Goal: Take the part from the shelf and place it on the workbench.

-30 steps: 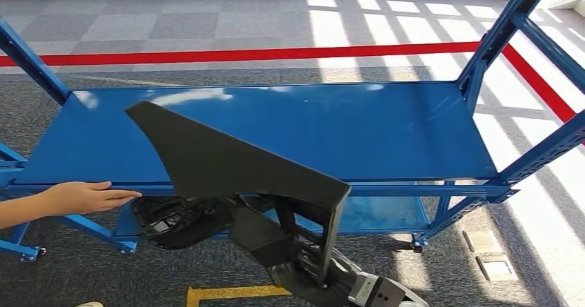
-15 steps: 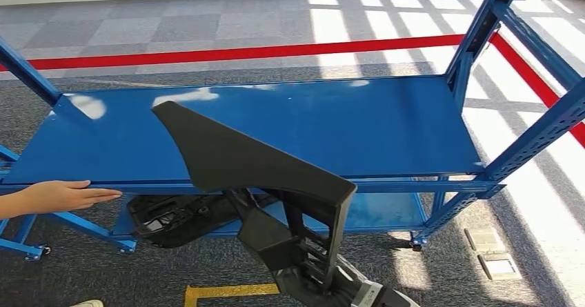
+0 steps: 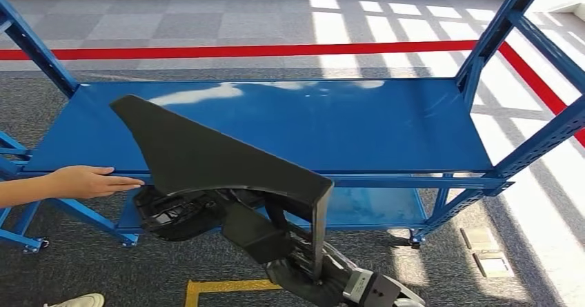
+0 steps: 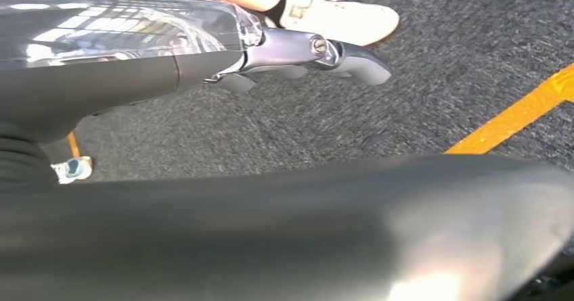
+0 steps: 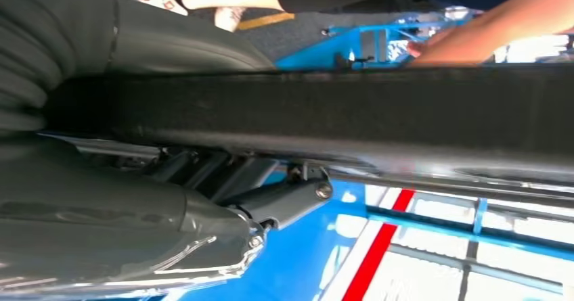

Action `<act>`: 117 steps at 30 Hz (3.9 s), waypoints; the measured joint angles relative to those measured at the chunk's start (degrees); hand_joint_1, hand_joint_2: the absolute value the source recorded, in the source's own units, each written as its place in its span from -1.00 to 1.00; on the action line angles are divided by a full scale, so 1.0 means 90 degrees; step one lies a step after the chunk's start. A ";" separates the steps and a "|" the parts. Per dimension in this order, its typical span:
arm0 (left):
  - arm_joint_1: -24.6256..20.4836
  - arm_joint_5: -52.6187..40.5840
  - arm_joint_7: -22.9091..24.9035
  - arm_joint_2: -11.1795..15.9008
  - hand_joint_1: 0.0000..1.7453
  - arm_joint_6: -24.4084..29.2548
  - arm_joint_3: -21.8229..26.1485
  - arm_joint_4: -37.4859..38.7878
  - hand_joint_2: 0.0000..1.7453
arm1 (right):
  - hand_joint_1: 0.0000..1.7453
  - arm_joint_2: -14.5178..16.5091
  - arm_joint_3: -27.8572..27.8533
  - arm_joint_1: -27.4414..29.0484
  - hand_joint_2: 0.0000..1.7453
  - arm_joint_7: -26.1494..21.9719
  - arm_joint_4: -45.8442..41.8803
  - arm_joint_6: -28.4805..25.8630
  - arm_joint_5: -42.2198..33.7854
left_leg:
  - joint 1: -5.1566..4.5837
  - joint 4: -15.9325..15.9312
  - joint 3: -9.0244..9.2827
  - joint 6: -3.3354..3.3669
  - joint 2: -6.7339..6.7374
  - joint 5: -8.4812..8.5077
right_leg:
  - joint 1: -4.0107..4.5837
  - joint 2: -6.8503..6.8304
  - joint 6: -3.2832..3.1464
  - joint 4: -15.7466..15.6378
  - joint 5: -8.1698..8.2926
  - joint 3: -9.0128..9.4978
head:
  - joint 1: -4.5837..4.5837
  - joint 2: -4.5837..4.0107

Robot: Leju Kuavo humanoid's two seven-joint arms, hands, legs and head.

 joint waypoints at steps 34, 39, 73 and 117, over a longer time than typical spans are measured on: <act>-0.0009 0.0409 -0.0219 -0.0050 -1.00 0.0571 0.0429 0.0007 1.00 | 1.00 -0.0041 0.0024 -0.0093 1.00 -0.0057 0.0172 -0.0066 -0.0064 | 0.0013 0.0100 -0.0194 0.0002 0.0017 0.0100 | 0.0039 -0.0005 -0.0048 -0.0219 0.0134 0.0347 | 0.0001 0.0000; -0.0023 0.0353 -0.0212 -0.0064 -1.00 0.0538 0.0429 0.0007 1.00 | 1.00 -0.0032 0.0029 -0.0162 1.00 -0.0062 0.0195 -0.0047 -0.0102 | -0.0032 0.0151 -0.0251 -0.0069 0.0014 0.0089 | 0.0109 0.0012 -0.0158 -0.1494 0.0605 0.0878 | -0.0002 0.0000; -0.0023 0.0334 -0.0212 -0.0074 -1.00 0.0522 0.0429 0.0007 1.00 | 1.00 0.0055 0.0066 -0.0261 1.00 -0.0010 0.0195 0.0056 -0.0258 | 0.0022 -0.0145 -0.0103 0.0134 0.0013 0.0257 | -0.0021 -0.0013 0.0063 -0.1616 0.0596 0.0924 | -0.0001 0.0000; -0.0046 0.0336 -0.0217 -0.0086 -1.00 0.0444 0.0433 0.0019 1.00 | 1.00 0.0097 0.0058 -0.0240 1.00 0.0090 0.0256 0.0046 -0.0302 | -0.0072 0.0261 -0.0786 -0.0106 0.0135 0.0599 | 0.0074 0.0012 -0.0076 -0.1580 0.0212 0.1467 | -0.0006 0.0000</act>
